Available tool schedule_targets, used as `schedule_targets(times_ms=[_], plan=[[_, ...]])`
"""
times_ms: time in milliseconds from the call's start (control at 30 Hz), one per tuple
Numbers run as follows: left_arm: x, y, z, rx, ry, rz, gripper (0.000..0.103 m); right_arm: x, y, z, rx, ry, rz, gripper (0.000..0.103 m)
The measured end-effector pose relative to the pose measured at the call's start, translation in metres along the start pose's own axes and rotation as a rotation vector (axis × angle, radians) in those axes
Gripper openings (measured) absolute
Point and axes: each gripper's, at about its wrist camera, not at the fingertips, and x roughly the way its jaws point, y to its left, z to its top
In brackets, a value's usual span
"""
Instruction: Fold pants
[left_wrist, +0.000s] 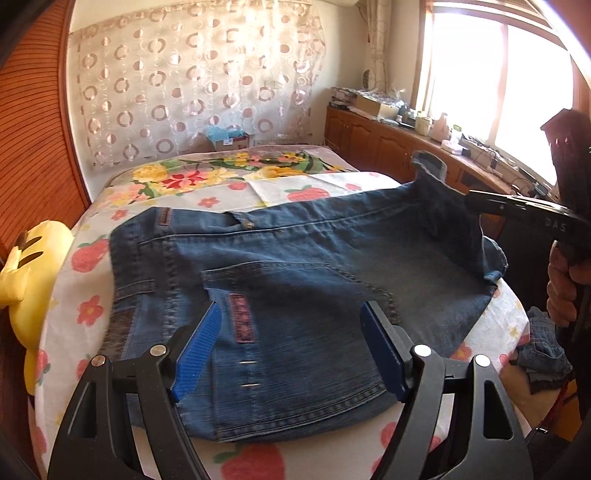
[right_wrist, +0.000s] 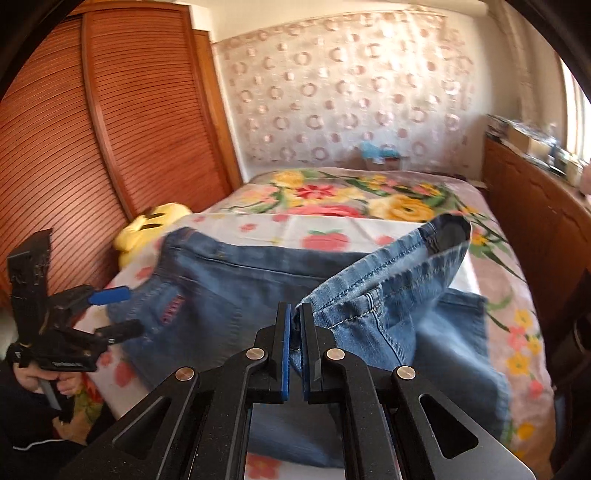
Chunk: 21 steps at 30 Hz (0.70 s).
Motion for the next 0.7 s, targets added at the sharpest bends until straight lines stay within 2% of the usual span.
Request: schedule_targets(times_ms=[67,167,200,267,333,467,700], plan=[[-0.002,0.006,-0.001,-0.012,0.001,0.008,0.078,0.007,0.019,0.004,-0.024,0.008,0.055,0.004],[-0.001,0.014,-0.002,-0.022,0.005,0.013,0.078,0.013,0.025,0.005,-0.037,0.025,0.083,0.005],[-0.001,0.015,-0.002,-0.023,0.006,0.014,0.078,0.013,0.024,0.004,-0.041,0.029,0.076,0.006],[0.000,0.015,-0.002,-0.024,0.009,0.013,0.078,0.017,0.019,0.006,-0.046,0.047,0.051,0.020],[0.002,0.015,-0.001,-0.025,0.011,0.009,0.078,0.013,0.009,0.006,-0.032,0.044,0.034,0.028],[0.009,0.008,0.003,-0.017,0.020,-0.008,0.078,0.005,0.008,0.006,-0.006,0.032,-0.009,0.029],[0.030,-0.013,0.022,0.018,0.026,-0.043,0.078,0.000,-0.013,-0.016,0.063,0.062,-0.064,0.030]])
